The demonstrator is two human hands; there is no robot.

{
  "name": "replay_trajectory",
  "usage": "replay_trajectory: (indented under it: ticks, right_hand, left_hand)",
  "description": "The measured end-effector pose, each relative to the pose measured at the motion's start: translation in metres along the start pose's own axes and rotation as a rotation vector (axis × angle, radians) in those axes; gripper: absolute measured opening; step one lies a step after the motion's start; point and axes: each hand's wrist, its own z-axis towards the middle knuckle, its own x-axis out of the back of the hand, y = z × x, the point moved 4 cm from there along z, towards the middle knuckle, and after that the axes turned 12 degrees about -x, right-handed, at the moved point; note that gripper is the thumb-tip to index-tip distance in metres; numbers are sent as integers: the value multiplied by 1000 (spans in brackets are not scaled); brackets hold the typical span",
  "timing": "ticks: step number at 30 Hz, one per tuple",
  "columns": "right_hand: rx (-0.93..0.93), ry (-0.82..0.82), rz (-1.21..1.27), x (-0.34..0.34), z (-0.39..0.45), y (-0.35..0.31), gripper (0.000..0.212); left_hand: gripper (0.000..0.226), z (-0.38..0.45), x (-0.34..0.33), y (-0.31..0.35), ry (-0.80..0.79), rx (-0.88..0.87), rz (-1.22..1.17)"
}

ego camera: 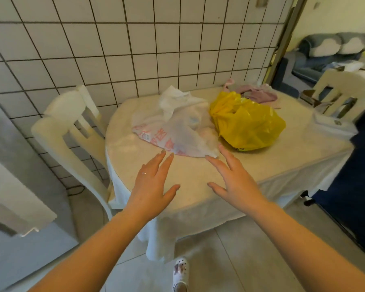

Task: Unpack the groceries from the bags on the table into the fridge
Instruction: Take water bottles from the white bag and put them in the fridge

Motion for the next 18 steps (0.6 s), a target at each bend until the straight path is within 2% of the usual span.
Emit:
replay_trajectory:
  ticks: [14, 16, 18]
  right_hand:
    - [168, 22, -93, -31, 246, 74, 68]
    - [183, -3, -114, -42, 270, 80, 66]
    - [248, -93, -119, -70, 329, 105, 59]
  left_hand:
    - [72, 200, -62, -128, 136, 54, 73]
    - [69, 216, -70, -137, 103, 37, 110]
    - [67, 256, -95, -158, 69, 86, 161]
